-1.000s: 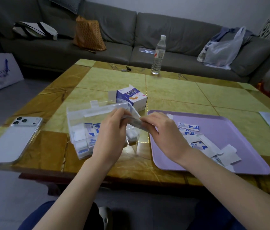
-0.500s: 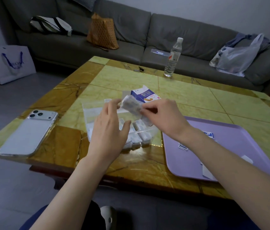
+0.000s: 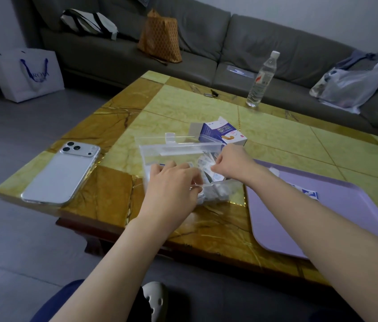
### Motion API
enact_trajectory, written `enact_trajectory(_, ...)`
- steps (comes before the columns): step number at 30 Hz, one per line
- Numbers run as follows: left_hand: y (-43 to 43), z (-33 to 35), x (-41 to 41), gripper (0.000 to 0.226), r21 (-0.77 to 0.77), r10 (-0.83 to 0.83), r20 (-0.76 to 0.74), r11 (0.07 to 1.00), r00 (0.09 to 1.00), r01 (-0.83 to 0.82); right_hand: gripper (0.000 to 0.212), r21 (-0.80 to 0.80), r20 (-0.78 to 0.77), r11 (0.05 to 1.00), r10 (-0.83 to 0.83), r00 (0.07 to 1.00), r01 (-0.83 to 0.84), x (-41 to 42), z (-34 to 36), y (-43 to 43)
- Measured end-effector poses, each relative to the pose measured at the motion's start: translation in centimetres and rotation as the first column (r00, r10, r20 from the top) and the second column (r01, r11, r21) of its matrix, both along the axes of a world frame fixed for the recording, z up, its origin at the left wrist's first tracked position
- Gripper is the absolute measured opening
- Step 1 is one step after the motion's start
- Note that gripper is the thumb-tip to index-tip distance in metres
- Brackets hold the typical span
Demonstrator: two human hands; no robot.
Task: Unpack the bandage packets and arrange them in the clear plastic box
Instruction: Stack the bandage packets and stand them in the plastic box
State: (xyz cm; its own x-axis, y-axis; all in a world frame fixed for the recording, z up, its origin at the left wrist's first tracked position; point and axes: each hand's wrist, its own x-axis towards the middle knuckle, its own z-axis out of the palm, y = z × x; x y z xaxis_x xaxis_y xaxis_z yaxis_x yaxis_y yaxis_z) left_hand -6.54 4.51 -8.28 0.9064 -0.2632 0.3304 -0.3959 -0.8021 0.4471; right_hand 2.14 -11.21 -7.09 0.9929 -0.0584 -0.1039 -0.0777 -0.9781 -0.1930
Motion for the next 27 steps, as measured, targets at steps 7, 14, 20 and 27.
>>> enact_trajectory(7,0.1,-0.1,0.2,0.014,-0.008,-0.008,-0.009,1.0,1.0,0.008,0.034,-0.172,-0.173,0.984,0.026,0.985,-0.056,0.9,-0.7,1.7)
enact_trajectory(14,0.2,-0.1,0.2,0.014,-0.014,-0.015,-0.01,1.0,1.0,0.015,0.031,-0.251,-0.256,0.959,0.063,0.965,-0.129,1.1,-0.8,2.0)
enact_trajectory(20,0.1,-0.1,0.2,0.015,-0.007,-0.008,-0.015,1.0,1.0,0.008,0.031,-0.156,-0.27,0.985,0.022,0.963,-0.066,1.3,-1.6,1.8)
enact_trajectory(27,0.0,0.0,0.2,0.014,-0.013,-0.001,-0.012,1.0,1.0,0.001,0.033,-0.125,-0.185,0.99,0.039,0.982,-0.063,1.1,-0.9,1.6)
